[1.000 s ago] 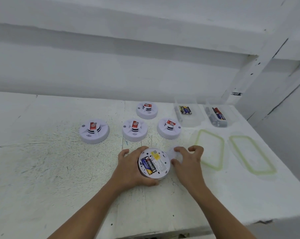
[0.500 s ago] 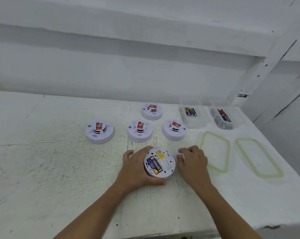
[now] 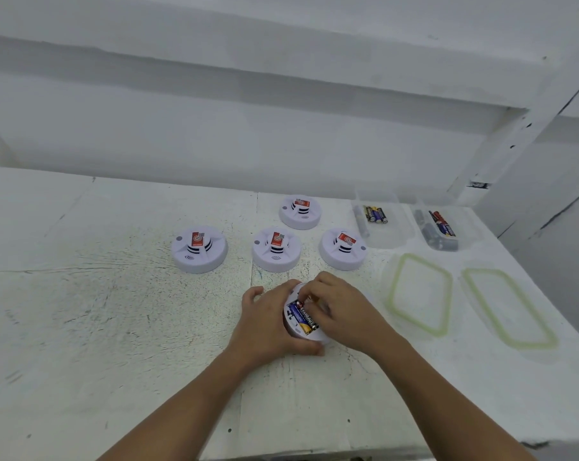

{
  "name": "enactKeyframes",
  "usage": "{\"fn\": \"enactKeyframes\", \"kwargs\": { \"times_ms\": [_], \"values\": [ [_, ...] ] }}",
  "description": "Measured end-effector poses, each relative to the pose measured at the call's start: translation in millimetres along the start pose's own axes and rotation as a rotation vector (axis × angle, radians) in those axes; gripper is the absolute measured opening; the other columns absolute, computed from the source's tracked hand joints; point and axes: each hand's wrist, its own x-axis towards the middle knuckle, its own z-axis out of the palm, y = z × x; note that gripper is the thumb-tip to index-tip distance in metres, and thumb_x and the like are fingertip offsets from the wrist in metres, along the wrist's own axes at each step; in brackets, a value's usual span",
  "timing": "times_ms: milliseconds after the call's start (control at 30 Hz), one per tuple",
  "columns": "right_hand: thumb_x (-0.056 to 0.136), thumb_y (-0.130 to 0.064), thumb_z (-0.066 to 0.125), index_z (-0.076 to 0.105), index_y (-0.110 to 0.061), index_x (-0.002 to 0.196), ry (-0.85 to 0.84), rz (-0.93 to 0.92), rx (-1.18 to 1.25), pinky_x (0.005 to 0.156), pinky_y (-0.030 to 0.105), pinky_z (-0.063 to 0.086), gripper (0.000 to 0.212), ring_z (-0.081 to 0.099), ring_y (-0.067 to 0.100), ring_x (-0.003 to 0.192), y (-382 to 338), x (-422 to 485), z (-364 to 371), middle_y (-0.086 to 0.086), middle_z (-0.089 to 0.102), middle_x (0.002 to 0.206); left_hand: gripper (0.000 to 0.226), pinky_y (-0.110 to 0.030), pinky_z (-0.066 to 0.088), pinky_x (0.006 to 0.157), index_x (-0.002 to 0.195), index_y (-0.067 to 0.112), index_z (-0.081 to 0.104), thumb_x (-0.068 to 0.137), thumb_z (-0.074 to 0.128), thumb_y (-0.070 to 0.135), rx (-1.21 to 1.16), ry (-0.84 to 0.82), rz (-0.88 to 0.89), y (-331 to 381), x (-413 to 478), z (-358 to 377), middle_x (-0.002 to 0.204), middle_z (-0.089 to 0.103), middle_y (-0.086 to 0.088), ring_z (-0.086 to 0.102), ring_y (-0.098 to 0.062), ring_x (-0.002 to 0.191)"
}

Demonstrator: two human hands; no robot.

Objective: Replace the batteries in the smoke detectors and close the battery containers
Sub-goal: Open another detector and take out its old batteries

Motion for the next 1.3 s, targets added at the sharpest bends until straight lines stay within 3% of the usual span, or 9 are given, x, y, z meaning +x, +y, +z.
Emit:
{"fn": "enactKeyframes", "kwargs": {
  "times_ms": [167, 433, 567, 700, 867, 1033, 1167, 1233, 1300],
  "values": [
    [0.086, -0.021, 0.05, 0.059, -0.021, 0.094, 0.004, -0.034, -0.074, 0.057, 0.02, 0.036, 0.012, 0.045, 0.009, 0.071, -2.1, 4.1, 2.7, -0.009, 0.048, 0.08, 0.082, -0.037, 0.02, 0.111, 0.115, 0.044, 0.042, 0.046, 0.072, 0.076, 0.018, 0.013, -0.008, -1.0, 1.1, 1.0, 0.097, 0.054, 0.033, 0.048, 0.019, 0.094],
    [0.078, -0.026, 0.041, 0.054, -0.018, 0.09, -0.039, -0.027, -0.09, 0.058, 0.027, 0.038, 0.019, 0.046, 0.014, 0.07, 2.4, 12.6, 4.2, -0.006, 0.052, 0.076, 0.074, -0.035, 0.019, 0.11, 0.106, 0.043, 0.047, 0.044, 0.074, 0.075, 0.001, 0.034, -0.048, 2.5, 3.9, 1.9, 0.092, 0.061, 0.028, 0.054, 0.013, 0.092],
    [0.073, -0.027, 0.037, 0.045, -0.019, 0.082, -0.108, -0.031, -0.08, 0.053, 0.026, 0.032, 0.015, 0.046, 0.016, 0.068, 2.3, 19.8, 1.5, -0.006, 0.05, 0.073, 0.071, -0.035, 0.018, 0.11, 0.101, 0.042, 0.047, 0.044, 0.076, 0.074, -0.005, 0.037, -0.083, 2.5, 5.0, 4.5, 0.088, 0.061, 0.028, 0.054, 0.013, 0.089],
    [0.075, -0.028, 0.04, 0.038, -0.023, 0.078, -0.126, -0.031, -0.017, 0.054, 0.03, 0.034, 0.006, 0.047, 0.019, 0.065, 1.9, 19.4, -2.2, -0.004, 0.05, 0.069, 0.071, -0.034, 0.016, 0.11, 0.101, 0.043, 0.047, 0.044, 0.078, 0.071, -0.017, 0.036, -0.101, 5.4, 5.8, 3.7, 0.087, 0.063, 0.029, 0.055, 0.013, 0.09],
    [0.079, -0.021, 0.051, 0.037, -0.022, 0.079, -0.079, -0.086, 0.043, 0.052, 0.028, 0.035, 0.014, 0.043, 0.014, 0.059, 0.8, 12.6, -6.9, -0.006, 0.045, 0.064, 0.068, -0.033, 0.013, 0.111, 0.097, 0.05, 0.043, 0.043, 0.08, 0.067, -0.023, 0.03, -0.114, 9.5, 6.5, 1.2, 0.088, 0.062, 0.031, 0.054, 0.015, 0.094],
    [0.08, -0.015, 0.063, 0.046, -0.02, 0.081, -0.072, 0.18, 0.425, 0.052, 0.023, 0.043, 0.018, 0.05, 0.004, 0.055, 5.2, 11.7, -20.7, -0.008, 0.054, 0.065, 0.089, -0.035, 0.012, 0.114, 0.118, 0.051, 0.037, 0.041, 0.079, 0.07, 0.005, 0.014, -0.147, 13.0, 8.3, 0.1, 0.096, 0.059, 0.035, 0.032, 0.03, 0.106],
    [0.084, 0.003, 0.059, 0.045, -0.011, 0.085, -0.055, 0.447, 0.955, 0.048, 0.029, 0.049, 0.021, 0.06, 0.022, 0.056, 27.3, 37.7, -58.5, 0.01, 0.061, 0.066, 0.084, -0.028, 0.013, 0.11, 0.11, 0.054, 0.038, 0.042, 0.087, 0.061, -0.008, 0.016, -0.158, 18.8, 7.5, -2.6, 0.097, 0.055, 0.037, 0.014, 0.04, 0.101],
    [0.084, 0.008, 0.056, 0.045, -0.011, 0.086, 0.066, 0.518, 1.02, 0.045, 0.027, 0.049, 0.023, 0.058, 0.024, 0.053, 47.3, 55.1, -83.2, 0.015, 0.057, 0.064, 0.08, -0.027, 0.014, 0.107, 0.104, 0.059, 0.038, 0.042, 0.088, 0.06, -0.011, 0.023, -0.152, 20.5, 7.8, -1.9, 0.096, 0.055, 0.039, 0.011, 0.04, 0.102],
    [0.084, 0.006, 0.057, 0.047, -0.012, 0.086, 0.187, 0.533, 0.93, 0.048, 0.029, 0.053, 0.021, 0.056, 0.023, 0.051, 72.2, 75.2, -105.0, 0.015, 0.056, 0.065, 0.082, -0.027, 0.015, 0.106, 0.105, 0.066, 0.036, 0.04, 0.086, 0.064, -0.003, 0.015, -0.162, 20.6, 8.7, -0.6, 0.102, 0.053, 0.044, 0.012, 0.036, 0.106]
  ]
}}
